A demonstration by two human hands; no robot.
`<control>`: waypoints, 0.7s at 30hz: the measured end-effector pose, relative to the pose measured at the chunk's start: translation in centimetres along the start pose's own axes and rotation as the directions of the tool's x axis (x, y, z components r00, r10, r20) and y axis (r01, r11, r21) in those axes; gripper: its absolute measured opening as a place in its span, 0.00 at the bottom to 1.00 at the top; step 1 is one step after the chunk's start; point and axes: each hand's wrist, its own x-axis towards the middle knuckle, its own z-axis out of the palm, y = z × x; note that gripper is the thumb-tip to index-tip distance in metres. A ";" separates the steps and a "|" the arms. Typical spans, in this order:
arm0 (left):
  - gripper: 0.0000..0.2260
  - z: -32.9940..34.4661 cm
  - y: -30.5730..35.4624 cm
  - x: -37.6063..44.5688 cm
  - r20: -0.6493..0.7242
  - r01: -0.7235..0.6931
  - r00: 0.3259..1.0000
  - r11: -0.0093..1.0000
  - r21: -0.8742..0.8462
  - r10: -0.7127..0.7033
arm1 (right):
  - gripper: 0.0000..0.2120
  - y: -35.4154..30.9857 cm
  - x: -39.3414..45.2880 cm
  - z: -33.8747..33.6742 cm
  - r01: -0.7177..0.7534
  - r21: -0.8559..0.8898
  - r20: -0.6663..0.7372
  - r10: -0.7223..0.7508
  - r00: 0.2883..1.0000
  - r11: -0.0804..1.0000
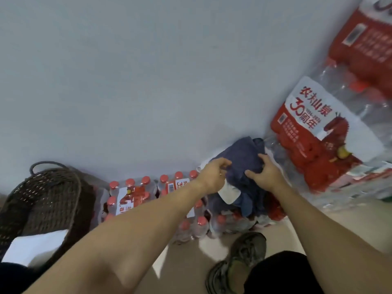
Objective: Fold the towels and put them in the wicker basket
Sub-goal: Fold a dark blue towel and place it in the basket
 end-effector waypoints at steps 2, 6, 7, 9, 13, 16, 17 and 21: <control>0.25 1.4 -0.9 1.5 0.040 0.015 0.999 1.000 0.006 -0.015 | 0.40 0.4 0.6 1.1 0.017 -0.011 0.055 -0.016 0.998 1.000; 0.14 3.4 -1.3 2.7 0.019 0.181 0.983 0.963 -0.199 -0.181 | 0.21 0.1 1.7 2.5 -0.024 -0.097 0.023 0.026 0.999 0.995; 0.15 3.6 -1.6 3.1 0.003 0.202 0.978 0.947 -0.251 -0.208 | 0.13 -0.2 2.0 2.5 -0.036 -0.048 -0.016 0.035 0.999 0.998; 0.23 4.0 -1.8 3.3 0.024 0.218 0.974 0.903 -0.371 -0.225 | 0.03 -0.7 2.5 2.2 -0.041 0.030 -0.038 0.042 0.998 0.999; 0.23 3.3 -0.8 2.6 -0.019 0.135 0.986 0.873 -0.469 -0.163 | 0.09 -2.6 2.2 0.3 0.038 0.304 0.021 -0.046 0.999 0.952; 0.19 1.4 0.6 1.4 -0.132 0.003 0.988 0.874 -0.486 -0.076 | 0.06 -4.8 0.8 -1.4 0.081 0.512 0.078 -0.140 0.987 0.855; 0.17 0.4 1.2 0.6 -0.172 -0.048 0.984 0.864 -0.501 -0.045 | 0.06 -5.7 0.0 -1.9 0.105 0.565 0.090 -0.187 0.978 0.818; 0.16 -4.1 3.0 -2.8 -0.243 -0.183 0.969 0.775 -0.604 0.040 | 0.06 -9.2 -3.9 -2.9 0.197 0.732 0.098 -0.387 0.917 0.652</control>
